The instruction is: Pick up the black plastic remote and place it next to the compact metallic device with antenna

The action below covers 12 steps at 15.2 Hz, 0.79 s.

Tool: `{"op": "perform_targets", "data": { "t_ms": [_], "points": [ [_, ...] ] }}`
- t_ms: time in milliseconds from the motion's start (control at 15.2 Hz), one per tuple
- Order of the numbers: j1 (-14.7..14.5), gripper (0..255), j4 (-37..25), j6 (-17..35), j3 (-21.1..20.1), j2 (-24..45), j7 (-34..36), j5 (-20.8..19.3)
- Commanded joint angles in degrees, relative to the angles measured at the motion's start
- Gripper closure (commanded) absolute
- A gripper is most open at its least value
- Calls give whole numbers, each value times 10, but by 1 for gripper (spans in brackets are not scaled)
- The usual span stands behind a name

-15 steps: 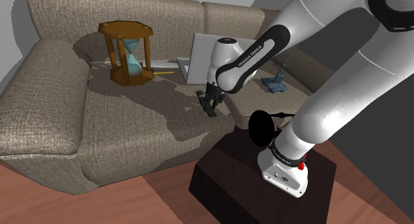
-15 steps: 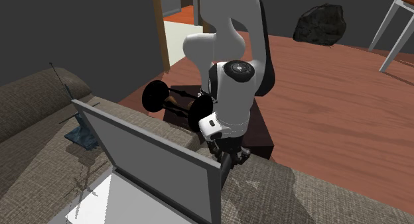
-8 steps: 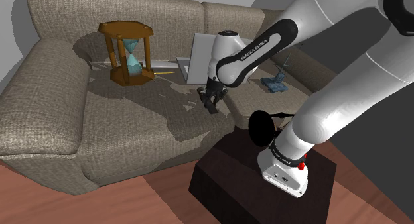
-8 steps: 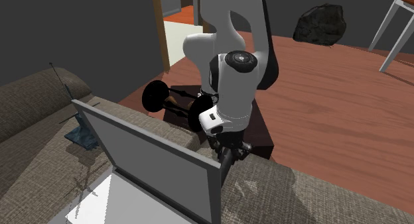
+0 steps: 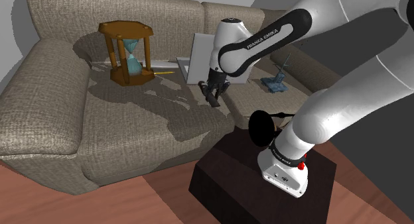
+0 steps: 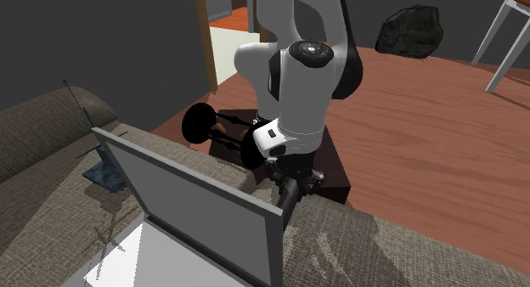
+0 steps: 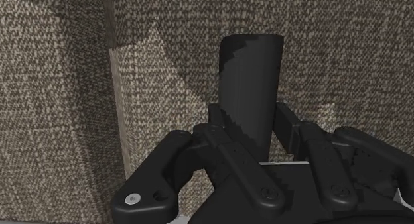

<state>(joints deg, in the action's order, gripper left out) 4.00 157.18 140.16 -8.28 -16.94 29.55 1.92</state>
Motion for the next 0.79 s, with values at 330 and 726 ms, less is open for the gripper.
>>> {"op": "perform_targets", "data": {
  "t_ms": [330,726],
  "points": [
    [-4,255,-20,-72,4,-52,-4,6],
    [-5,255,-44,-130,7,-86,-7,7]
  ]
}}
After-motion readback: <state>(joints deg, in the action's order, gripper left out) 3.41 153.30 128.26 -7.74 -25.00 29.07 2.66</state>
